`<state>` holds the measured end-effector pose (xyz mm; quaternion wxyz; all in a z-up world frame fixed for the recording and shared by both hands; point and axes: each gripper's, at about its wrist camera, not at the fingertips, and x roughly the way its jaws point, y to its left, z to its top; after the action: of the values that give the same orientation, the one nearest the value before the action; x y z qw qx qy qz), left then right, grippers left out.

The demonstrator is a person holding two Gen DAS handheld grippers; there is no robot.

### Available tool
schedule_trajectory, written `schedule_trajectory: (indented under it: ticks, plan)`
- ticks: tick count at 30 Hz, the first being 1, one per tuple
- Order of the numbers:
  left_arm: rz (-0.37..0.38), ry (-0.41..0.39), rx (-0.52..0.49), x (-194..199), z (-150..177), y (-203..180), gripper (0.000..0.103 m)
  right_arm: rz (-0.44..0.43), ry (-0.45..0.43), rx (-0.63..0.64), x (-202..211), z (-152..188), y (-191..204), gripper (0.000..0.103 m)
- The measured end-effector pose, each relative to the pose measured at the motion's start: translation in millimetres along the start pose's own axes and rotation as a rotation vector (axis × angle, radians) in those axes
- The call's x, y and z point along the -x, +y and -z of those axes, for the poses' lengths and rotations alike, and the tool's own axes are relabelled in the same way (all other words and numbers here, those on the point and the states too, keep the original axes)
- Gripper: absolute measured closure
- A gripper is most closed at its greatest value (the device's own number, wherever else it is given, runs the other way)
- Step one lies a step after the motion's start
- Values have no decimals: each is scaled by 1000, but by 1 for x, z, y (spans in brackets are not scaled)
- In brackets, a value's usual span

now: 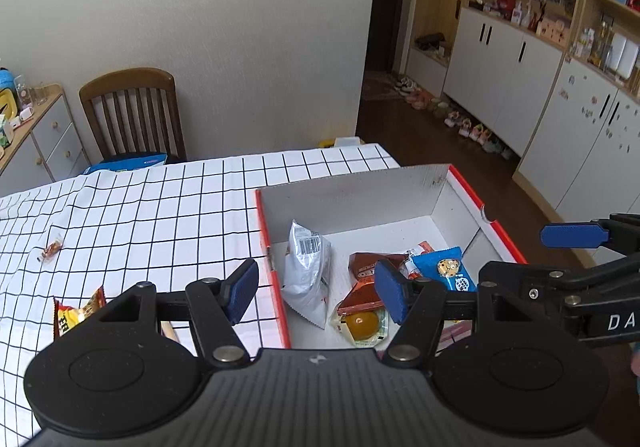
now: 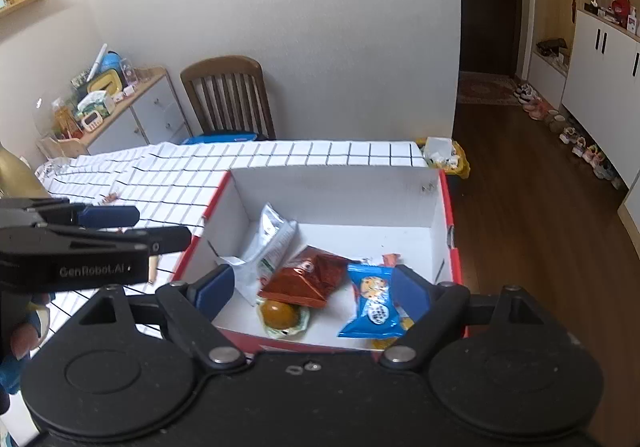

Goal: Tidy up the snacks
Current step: 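Withdraw both tools from the box toward the chip bag and stick snack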

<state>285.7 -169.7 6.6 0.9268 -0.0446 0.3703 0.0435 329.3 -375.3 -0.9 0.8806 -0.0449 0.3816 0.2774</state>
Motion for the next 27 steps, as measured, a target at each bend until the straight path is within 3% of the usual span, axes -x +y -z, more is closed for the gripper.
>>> schedule_trajectory:
  ticks: [3,12,16,27]
  plan:
    - [13,-14,12,11,4,13,37,-10,-20,-6,5,-1,10,9]
    - [35,-53,46,38,18,66,34,-49,-71,-1,13,-4,61,3]
    - [20,-99,53,53,25,93,24,-64,-94,13,12,-5,91,1]
    - [5,-130,71,72,40,171,22,-69,-128,56,-1,1,166,0]
